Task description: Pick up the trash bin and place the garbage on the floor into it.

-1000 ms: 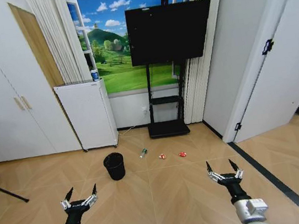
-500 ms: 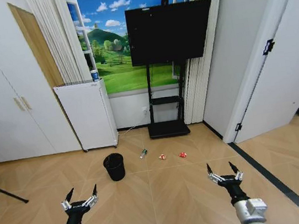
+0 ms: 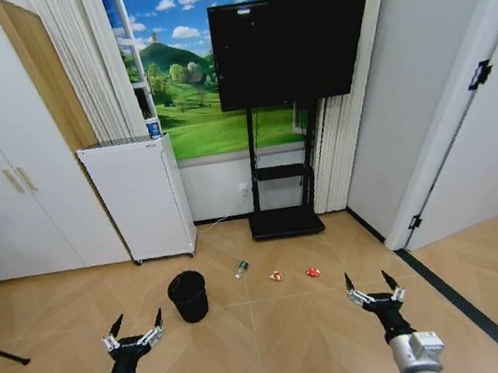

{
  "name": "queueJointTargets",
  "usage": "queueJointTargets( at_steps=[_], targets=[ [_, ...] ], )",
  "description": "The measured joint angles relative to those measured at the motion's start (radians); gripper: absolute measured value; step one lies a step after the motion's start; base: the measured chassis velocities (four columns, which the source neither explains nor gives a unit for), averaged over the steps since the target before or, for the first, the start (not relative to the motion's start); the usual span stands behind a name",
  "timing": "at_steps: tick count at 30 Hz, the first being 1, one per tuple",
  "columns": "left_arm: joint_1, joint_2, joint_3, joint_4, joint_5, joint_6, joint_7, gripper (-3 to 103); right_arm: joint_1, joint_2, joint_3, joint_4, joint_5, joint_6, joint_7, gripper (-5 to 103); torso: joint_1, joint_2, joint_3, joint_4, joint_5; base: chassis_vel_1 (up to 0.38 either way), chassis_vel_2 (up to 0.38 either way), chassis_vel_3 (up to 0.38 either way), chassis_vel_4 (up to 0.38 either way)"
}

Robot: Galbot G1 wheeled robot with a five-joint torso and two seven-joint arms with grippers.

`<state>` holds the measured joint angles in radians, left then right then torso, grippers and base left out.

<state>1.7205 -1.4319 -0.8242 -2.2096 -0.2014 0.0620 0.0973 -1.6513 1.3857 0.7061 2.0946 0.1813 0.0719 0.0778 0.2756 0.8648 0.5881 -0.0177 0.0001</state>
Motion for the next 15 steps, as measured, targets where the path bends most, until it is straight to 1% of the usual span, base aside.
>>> queueJointTargets(
  at_steps=[4,5,7,8,10,11,12,13,14,15],
  targets=[
    [0.000,-0.001,0.000,0.000,0.000,0.000,0.001,100,0.001,0.001,-0.001,-0.003,0.000,0.001,0.001,100,0.000,0.000,0.000,0.0002,-0.0001,-0.353,0.323,0.362,-0.337],
    [0.000,-0.001,0.000,0.000,0.000,0.000,0.001,100,0.001,0.001,-0.001,-0.004,0.000,0.001,0.001,100,0.000,-0.001,0.000,-0.0001,-0.0009,-0.367,0.377,0.374,-0.350],
    [-0.001,-0.002,-0.002,0.002,0.000,-0.002,0.001,100,0.002,0.002,-0.002,-0.006,-0.001,0.002,0.001,100,0.000,-0.001,0.000,0.0002,0.0005,-0.361,0.379,0.373,-0.387],
    [-0.001,-0.002,-0.002,0.002,0.000,-0.002,0.001,100,0.002,0.002,-0.002,-0.006,-0.001,0.002,0.001,100,0.000,-0.001,0.000,0.0002,0.0005,-0.354,0.379,0.365,-0.390],
    [-0.001,-0.002,-0.002,0.006,0.000,-0.004,0.002,100,0.002,0.004,-0.004,-0.006,-0.002,0.003,0.001,100,0.000,-0.001,0.000,-0.0002,-0.0013,-0.356,0.363,0.362,-0.364],
    [-0.001,-0.002,-0.002,0.006,0.000,-0.004,0.002,100,0.002,0.004,-0.004,-0.006,-0.002,0.003,0.001,100,0.000,-0.001,0.000,-0.0002,-0.0013,-0.356,0.365,0.358,-0.364],
    [-0.001,-0.004,-0.001,0.006,0.000,-0.004,0.001,100,0.002,0.004,-0.004,-0.007,-0.002,0.003,0.001,100,0.000,-0.001,0.000,-0.0002,0.0002,-0.369,0.362,0.339,-0.353],
    [-0.001,-0.004,-0.001,0.006,0.000,-0.004,0.001,100,0.002,0.004,-0.004,-0.007,-0.002,0.003,0.001,100,0.000,-0.001,0.000,-0.0002,0.0002,-0.369,0.362,0.339,-0.353],
    [-0.001,-0.005,-0.001,0.007,0.001,-0.005,0.001,100,0.003,0.004,-0.005,-0.007,-0.002,0.003,0.001,100,0.000,-0.001,0.000,0.0008,0.0012,-0.327,0.362,0.348,-0.353],
    [-0.001,-0.006,0.000,0.008,0.001,-0.005,0.002,100,0.002,0.003,-0.004,-0.008,-0.001,0.003,0.002,100,0.000,-0.001,0.000,-0.0002,-0.0017,-0.350,0.346,0.348,-0.349]
  ],
)
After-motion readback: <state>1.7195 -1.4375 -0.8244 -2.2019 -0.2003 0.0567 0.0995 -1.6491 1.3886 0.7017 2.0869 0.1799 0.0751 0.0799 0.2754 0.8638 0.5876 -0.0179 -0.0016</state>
